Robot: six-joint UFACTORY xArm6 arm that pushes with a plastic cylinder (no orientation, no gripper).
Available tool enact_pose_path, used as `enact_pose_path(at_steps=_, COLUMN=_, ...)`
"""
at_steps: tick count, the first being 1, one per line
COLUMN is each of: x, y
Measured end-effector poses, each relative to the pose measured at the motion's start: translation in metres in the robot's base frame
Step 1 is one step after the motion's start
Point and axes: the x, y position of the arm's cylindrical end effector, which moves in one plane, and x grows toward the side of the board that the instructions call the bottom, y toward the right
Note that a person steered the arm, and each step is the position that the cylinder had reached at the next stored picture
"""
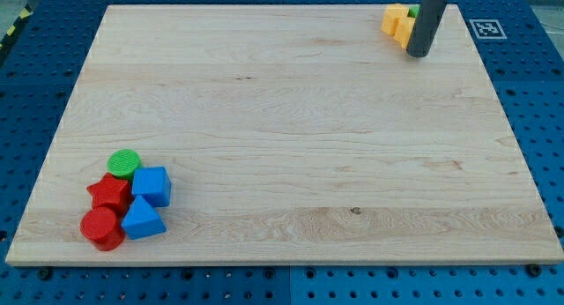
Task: Push the red circle towards the bottom center
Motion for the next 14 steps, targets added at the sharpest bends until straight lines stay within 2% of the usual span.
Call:
enact_pose_path(at_steps=1, x=0.019, y=0.000)
enact_pose_path(at_steps=2, x=0.073, y=-0.035)
enact_pose_path(at_steps=3, x=0.076, y=-0.112)
enact_pose_path(at_steps=4, x=0.076, y=-0.157)
enact_pose_path(at_steps=6, x=0.076, y=-0.158)
enact_pose_path(at_steps=7, x=0.063, y=-0.193)
enact_pose_path(at_steps=9, x=0.048, y=-0.365)
enact_pose_path(at_steps=10, x=0.078, y=-0.433)
enact_pose_path(at_steps=11, x=0.129, y=-0.451)
enact_pose_path(at_steps=13, x=0.230, y=-0.448)
enact_pose_path(at_steps=14, x=0.267, y=-0.435)
